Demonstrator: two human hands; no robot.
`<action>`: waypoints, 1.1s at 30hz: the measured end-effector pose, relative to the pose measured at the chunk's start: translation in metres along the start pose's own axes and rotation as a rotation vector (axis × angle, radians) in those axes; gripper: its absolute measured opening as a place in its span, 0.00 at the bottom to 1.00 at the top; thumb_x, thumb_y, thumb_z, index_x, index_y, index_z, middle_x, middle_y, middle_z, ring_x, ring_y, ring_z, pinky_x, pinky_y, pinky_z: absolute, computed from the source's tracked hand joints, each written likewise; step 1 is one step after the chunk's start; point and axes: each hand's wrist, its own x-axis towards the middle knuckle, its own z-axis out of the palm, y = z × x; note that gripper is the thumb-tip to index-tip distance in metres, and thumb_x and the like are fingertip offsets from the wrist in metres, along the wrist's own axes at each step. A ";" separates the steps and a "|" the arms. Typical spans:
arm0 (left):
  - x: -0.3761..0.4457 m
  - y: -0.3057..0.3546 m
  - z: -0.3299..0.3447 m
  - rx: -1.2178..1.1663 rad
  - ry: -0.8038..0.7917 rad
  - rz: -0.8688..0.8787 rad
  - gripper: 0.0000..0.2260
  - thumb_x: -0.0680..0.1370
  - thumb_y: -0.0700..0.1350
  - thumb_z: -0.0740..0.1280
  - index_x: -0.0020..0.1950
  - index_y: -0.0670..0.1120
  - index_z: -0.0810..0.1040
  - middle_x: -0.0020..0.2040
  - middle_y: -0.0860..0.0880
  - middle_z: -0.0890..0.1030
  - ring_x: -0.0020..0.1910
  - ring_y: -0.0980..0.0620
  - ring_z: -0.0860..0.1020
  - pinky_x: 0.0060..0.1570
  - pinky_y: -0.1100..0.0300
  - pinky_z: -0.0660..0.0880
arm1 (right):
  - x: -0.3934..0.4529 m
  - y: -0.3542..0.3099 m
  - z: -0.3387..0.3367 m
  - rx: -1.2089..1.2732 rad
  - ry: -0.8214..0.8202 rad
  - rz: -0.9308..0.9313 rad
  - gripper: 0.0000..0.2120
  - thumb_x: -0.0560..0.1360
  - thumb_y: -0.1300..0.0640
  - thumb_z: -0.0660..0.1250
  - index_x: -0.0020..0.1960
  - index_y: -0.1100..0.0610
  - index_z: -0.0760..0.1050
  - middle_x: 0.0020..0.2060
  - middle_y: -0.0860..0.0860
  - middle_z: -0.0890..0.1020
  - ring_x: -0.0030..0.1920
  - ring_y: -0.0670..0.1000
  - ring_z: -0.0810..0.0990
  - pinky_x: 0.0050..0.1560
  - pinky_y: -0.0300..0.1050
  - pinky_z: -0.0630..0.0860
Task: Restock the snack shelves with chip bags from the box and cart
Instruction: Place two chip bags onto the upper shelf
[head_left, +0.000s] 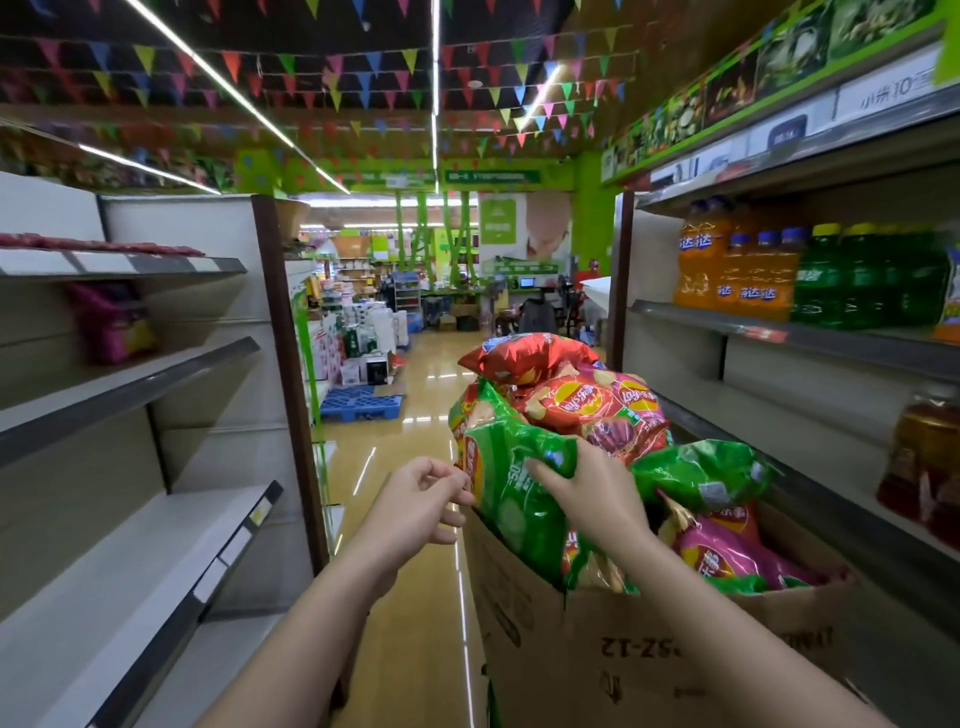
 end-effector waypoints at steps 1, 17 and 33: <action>0.003 0.004 0.001 -0.024 -0.017 -0.021 0.08 0.82 0.46 0.61 0.54 0.44 0.76 0.50 0.44 0.82 0.43 0.49 0.81 0.45 0.52 0.81 | 0.001 -0.002 -0.009 0.063 0.028 -0.004 0.14 0.77 0.44 0.67 0.41 0.51 0.69 0.31 0.45 0.75 0.27 0.42 0.72 0.26 0.33 0.68; 0.063 0.011 0.047 -0.776 0.373 -0.126 0.21 0.69 0.39 0.76 0.61 0.43 0.78 0.46 0.42 0.84 0.38 0.45 0.83 0.28 0.54 0.80 | 0.042 0.045 -0.050 -0.142 0.010 -0.450 0.23 0.80 0.46 0.60 0.73 0.50 0.65 0.66 0.46 0.73 0.65 0.44 0.71 0.66 0.42 0.69; 0.082 -0.004 0.037 -0.633 0.314 -0.069 0.31 0.60 0.44 0.79 0.62 0.46 0.78 0.49 0.42 0.85 0.46 0.41 0.84 0.44 0.44 0.81 | 0.227 0.009 0.022 -0.692 -0.087 -0.373 0.53 0.71 0.40 0.72 0.80 0.52 0.39 0.79 0.59 0.45 0.77 0.68 0.49 0.75 0.65 0.52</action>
